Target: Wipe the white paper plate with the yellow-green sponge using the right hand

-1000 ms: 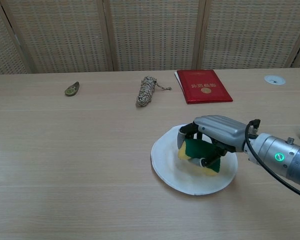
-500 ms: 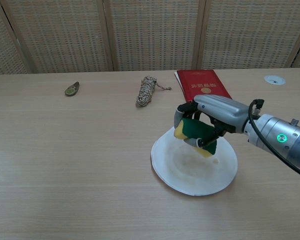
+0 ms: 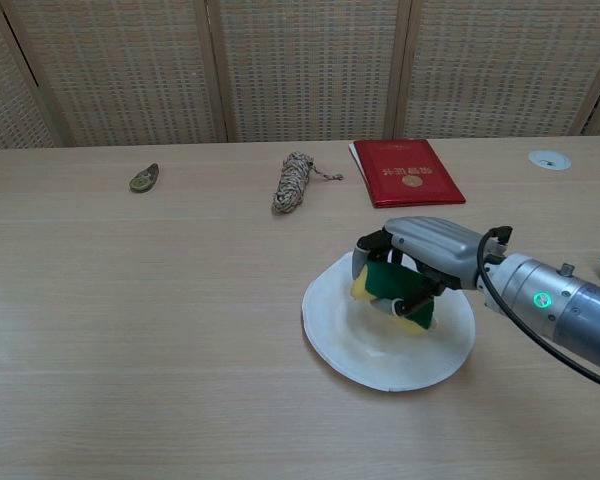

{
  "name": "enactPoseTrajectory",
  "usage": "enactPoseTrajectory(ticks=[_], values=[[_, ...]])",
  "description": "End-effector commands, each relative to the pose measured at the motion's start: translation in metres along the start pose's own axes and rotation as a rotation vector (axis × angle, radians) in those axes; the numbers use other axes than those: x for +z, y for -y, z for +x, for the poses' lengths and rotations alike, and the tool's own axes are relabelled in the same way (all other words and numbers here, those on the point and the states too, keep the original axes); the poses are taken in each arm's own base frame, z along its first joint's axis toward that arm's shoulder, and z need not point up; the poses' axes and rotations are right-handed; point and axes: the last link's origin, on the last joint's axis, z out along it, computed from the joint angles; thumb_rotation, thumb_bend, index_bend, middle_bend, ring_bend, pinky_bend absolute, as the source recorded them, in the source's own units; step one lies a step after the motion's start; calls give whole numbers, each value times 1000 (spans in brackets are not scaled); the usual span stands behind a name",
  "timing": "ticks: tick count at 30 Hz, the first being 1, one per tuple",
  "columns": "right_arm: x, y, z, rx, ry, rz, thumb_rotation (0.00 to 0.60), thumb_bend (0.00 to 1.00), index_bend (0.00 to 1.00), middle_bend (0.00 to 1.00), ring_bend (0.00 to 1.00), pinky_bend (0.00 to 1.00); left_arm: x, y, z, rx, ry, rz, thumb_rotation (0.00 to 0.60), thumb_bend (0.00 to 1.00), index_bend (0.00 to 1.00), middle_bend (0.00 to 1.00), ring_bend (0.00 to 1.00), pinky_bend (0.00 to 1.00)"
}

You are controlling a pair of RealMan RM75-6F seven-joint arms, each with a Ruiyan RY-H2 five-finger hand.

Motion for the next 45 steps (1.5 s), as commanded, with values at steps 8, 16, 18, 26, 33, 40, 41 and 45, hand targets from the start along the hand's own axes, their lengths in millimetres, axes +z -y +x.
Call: enactPoseTrajectory(ticks=[8,16,18,26,33,40,41,45], values=[[-2,-11,-13,-4,42,-30,600,348,458,520,395,390,0,0,-1,0,4,1,600,0,0,0,0,0],[-5,-17,-20,4,55,-58,600,352,468,521,395,391,0,0,-3,6,13,0,600,0,0,0,0,0],[-5,-18,-20,8,50,-59,600,354,468,521,395,391,0,0,-3,5,13,1,600,0,0,0,0,0],[-8,-21,-22,25,46,-63,600,362,472,521,395,391,1,-1,-5,10,19,0,600,0,0,0,0,0],[-7,-17,-11,55,-19,-30,600,384,472,521,395,391,0,-2,-5,9,19,-3,600,0,0,0,0,0],[-1,-5,22,86,-145,40,600,384,472,521,394,391,-1,-2,-4,7,17,-7,600,0,0,0,0,0],[-1,-4,26,87,-156,47,600,384,472,521,394,391,-1,-2,-4,6,17,-8,600,0,0,0,0,0],[0,-1,44,75,-194,60,600,385,472,521,395,391,-2,-2,-3,2,12,-10,600,0,0,0,0,0]])
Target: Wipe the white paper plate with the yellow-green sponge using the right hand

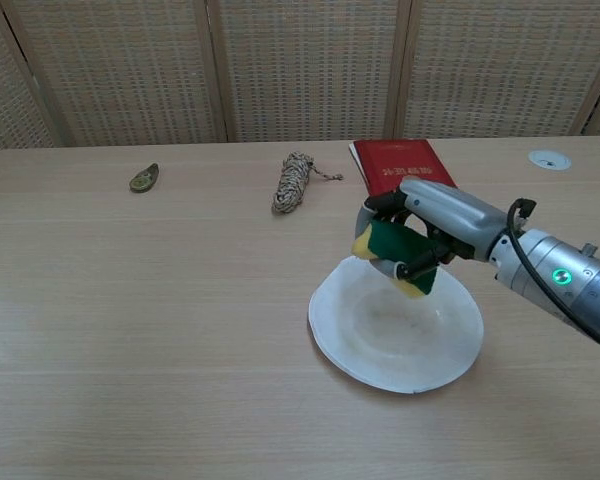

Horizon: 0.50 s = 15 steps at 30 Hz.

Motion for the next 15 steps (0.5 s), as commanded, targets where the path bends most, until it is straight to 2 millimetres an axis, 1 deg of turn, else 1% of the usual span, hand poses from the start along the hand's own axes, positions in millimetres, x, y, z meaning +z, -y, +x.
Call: enactPoseTrajectory(ticks=[1,2,5,8,10,13,15], values=[[6,3,21,-24,-45,13,600,384,472,521,395,391,-1,0,1,-3,-2,-1,600,0,0,0,0,0],[6,2,23,-32,-47,8,600,384,472,521,395,391,-1,0,1,-3,-2,-1,600,0,0,0,0,0],[10,-12,33,-95,-37,-44,600,384,472,521,395,391,-1,0,1,-6,-4,-2,600,0,0,0,0,0],[11,-31,40,-151,-4,-119,600,381,472,521,395,388,-2,1,2,-7,-4,0,600,0,0,0,0,0],[11,-46,45,-224,36,-163,600,373,472,521,393,375,-1,1,2,-7,-2,1,600,0,0,0,0,0],[7,-61,47,-258,98,-221,600,360,472,505,356,334,-1,0,1,-7,2,-1,600,0,0,0,0,0],[4,-68,47,-288,134,-242,600,341,469,460,298,291,0,0,1,-6,2,-2,600,0,0,0,0,0]])
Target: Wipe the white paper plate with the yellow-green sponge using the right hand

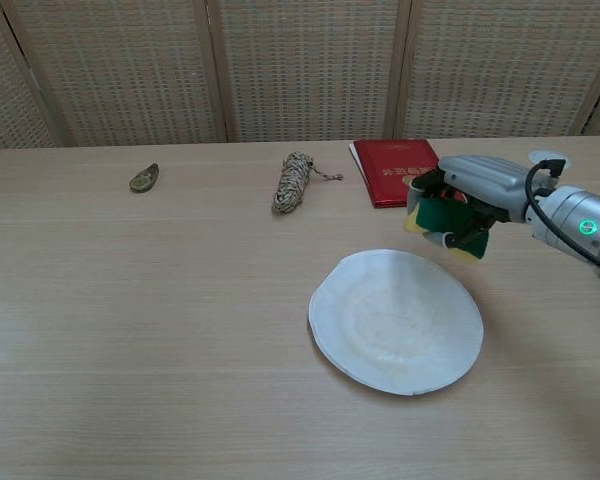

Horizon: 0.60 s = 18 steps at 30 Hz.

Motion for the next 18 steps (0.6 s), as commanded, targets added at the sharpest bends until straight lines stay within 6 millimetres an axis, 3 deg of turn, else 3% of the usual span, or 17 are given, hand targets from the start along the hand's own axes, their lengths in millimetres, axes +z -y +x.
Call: enactPoseTrajectory(ticks=[1,4,6,13,18], values=[[-2,-22,2,-91,75,-61,600,314,454,418,246,257,0,0,0,2,0,-1,600,0,0,0,0,0],[-3,-26,-3,-127,126,-73,600,211,324,251,63,143,1,0,0,1,1,0,600,0,0,0,0,0],[-3,-24,-4,-116,141,-80,600,188,257,156,3,99,1,-1,0,2,1,0,600,0,0,0,0,0],[-5,-7,11,-102,67,-42,600,186,211,26,0,49,1,0,0,0,7,1,600,0,0,0,0,0],[-24,0,32,-111,13,-2,600,186,193,3,0,35,-1,1,1,-4,7,4,600,0,0,0,0,0]])
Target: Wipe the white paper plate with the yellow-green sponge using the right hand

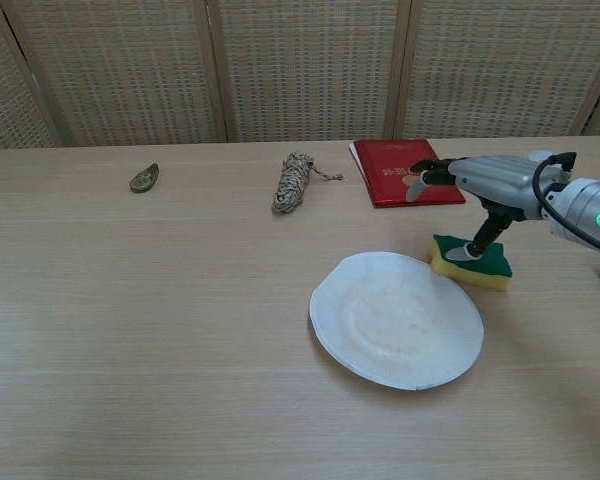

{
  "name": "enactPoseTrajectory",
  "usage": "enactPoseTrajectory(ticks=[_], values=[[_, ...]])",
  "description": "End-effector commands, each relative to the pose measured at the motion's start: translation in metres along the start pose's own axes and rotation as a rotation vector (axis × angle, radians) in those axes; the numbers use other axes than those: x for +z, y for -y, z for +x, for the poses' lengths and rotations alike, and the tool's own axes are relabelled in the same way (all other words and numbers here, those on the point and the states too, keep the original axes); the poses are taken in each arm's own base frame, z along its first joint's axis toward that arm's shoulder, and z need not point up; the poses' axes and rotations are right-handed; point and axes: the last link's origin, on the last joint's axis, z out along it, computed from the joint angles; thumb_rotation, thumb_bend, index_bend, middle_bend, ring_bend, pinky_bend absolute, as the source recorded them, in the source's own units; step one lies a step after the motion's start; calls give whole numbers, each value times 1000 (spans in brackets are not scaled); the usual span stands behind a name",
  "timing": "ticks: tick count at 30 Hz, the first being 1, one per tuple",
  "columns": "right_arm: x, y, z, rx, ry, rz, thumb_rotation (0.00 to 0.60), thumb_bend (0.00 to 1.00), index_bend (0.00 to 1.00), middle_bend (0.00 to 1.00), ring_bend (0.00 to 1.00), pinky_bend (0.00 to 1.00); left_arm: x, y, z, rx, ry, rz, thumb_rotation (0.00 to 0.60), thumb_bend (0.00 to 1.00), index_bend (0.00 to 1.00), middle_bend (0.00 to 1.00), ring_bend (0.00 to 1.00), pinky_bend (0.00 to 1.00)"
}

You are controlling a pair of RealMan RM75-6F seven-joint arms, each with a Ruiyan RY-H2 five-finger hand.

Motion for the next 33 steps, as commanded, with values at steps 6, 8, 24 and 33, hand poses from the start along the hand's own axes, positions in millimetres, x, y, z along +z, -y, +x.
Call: enactPoseTrajectory(ticks=[6,8,24,33], values=[[-61,-6,39,22,-126,17,600,185,193,3,0,17,-4,1,4,-15,-13,-4,600,0,0,0,0,0],[-83,-14,44,36,-143,1,600,184,193,2,0,5,-6,2,4,-19,-17,-3,600,0,0,0,0,0],[-210,-63,39,87,-199,-200,600,0,0,0,0,0,-15,7,11,4,-145,34,600,0,0,0,0,0],[-240,-55,42,85,-332,-271,600,0,0,0,0,0,-15,7,10,-1,-158,35,600,0,0,0,0,0]])
